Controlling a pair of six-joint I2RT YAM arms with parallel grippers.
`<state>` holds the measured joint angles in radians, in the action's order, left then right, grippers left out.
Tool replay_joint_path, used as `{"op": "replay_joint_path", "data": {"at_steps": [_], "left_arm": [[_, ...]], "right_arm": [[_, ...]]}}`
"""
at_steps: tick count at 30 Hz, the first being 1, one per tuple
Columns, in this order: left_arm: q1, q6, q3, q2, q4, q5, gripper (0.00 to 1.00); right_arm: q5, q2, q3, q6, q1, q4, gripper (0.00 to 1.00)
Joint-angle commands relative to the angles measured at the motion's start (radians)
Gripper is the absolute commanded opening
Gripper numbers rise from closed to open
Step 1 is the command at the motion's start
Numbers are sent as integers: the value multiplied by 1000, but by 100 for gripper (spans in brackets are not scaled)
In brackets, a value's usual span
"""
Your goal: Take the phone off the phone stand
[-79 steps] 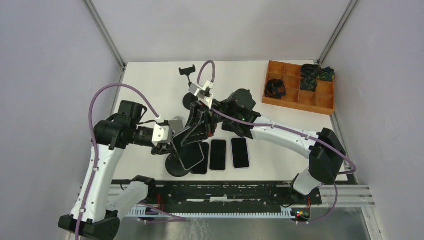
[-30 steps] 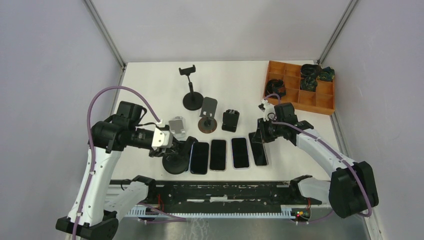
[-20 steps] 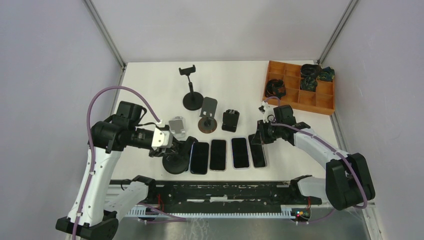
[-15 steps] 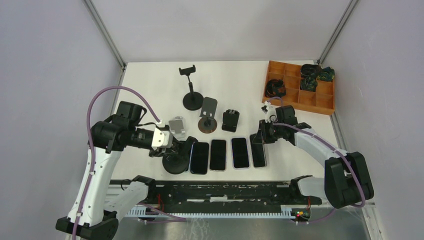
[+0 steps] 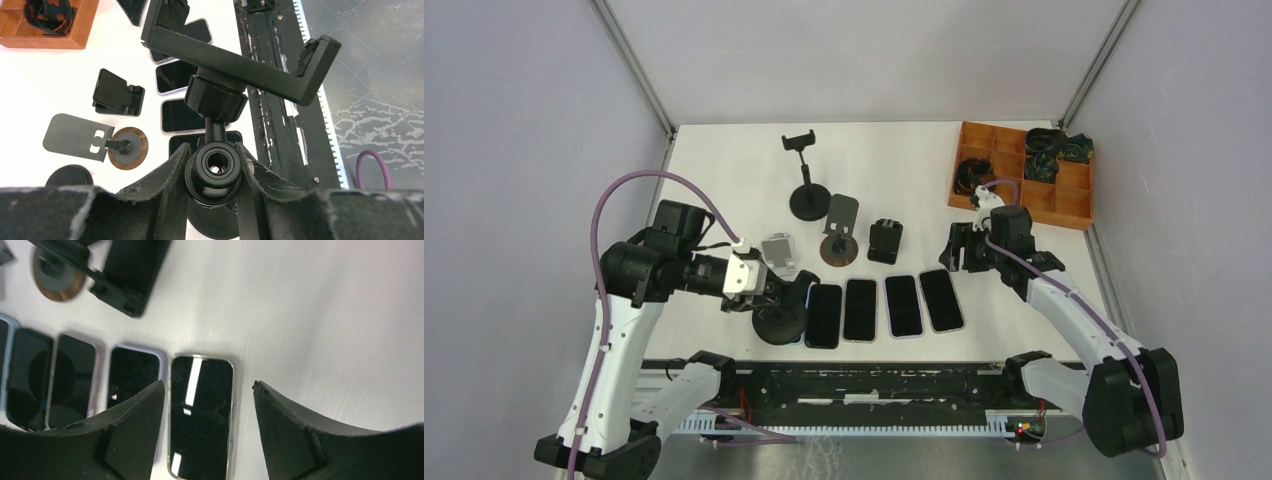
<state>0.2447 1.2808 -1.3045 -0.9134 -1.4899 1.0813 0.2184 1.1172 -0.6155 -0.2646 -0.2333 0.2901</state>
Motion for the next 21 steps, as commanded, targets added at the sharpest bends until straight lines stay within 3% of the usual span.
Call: {"op": "replay_joint_path", "data": {"at_steps": [1,4,8,14,21], "left_arm": [[5,12,-39,4,26,88,2],[5,12,-36,4,25,101,2],[5,9,-38,-3,25,119,2],[5,-7,-29,0,26,125,2],[5,-26,-25,12,25,120,2]], "right_arm": [[42,-115,-115,-44,2,-53,72],[283,-159,-168,-112,-19,-181,76],[515,-145,-239,-239,-167,-417,82],[627,-57,-331,-287,-455,-674,95],[684,72,-475,-183,-609,-654,98]]}}
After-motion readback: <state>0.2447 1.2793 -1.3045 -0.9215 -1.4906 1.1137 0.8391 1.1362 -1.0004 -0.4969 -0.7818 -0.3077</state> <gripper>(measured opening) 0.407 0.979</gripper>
